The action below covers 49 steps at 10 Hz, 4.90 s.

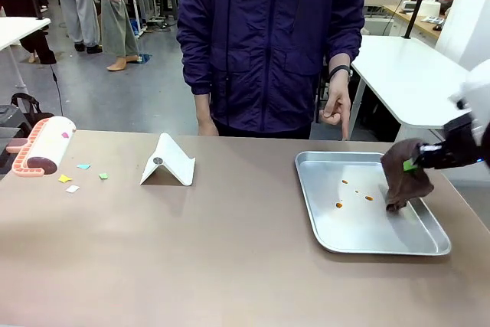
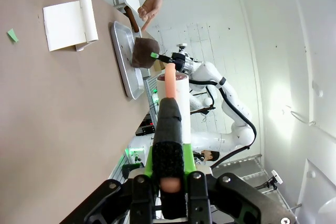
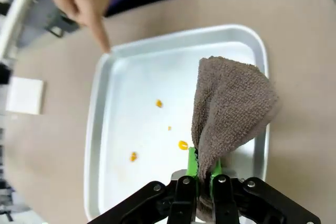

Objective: Clean the surface of the table.
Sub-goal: If a person points to the right, clean the right side of the table with your right hand, and if they point to the left, clean the left side with your left hand.

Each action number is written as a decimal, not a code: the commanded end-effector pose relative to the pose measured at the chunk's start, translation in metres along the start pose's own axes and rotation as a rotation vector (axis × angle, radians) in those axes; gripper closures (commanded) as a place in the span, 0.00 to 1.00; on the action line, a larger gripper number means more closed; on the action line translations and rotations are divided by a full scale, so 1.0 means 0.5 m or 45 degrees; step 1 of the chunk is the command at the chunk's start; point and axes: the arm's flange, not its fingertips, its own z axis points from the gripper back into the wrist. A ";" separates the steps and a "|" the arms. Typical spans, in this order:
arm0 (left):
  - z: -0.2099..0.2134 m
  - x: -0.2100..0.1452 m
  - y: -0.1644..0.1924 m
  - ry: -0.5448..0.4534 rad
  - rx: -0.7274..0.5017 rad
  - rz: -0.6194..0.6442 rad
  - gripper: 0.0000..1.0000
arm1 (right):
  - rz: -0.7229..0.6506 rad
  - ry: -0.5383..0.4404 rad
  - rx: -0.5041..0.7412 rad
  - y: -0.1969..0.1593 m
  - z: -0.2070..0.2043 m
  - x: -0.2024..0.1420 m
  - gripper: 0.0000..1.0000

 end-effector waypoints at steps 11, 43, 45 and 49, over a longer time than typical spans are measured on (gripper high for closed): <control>0.006 -0.004 -0.005 0.010 -0.025 -0.027 0.96 | -0.039 0.407 0.157 0.095 -0.245 0.028 0.91; 0.006 -0.004 -0.005 0.010 -0.025 -0.027 0.96 | -0.582 0.236 1.502 -0.140 0.012 -0.004 0.91; 0.006 -0.004 -0.005 0.010 -0.025 -0.027 0.96 | -0.527 0.173 1.524 -0.182 0.073 -0.036 0.91; 0.006 -0.004 -0.005 0.010 -0.025 -0.027 0.96 | -0.590 0.126 1.516 -0.218 0.095 -0.050 0.91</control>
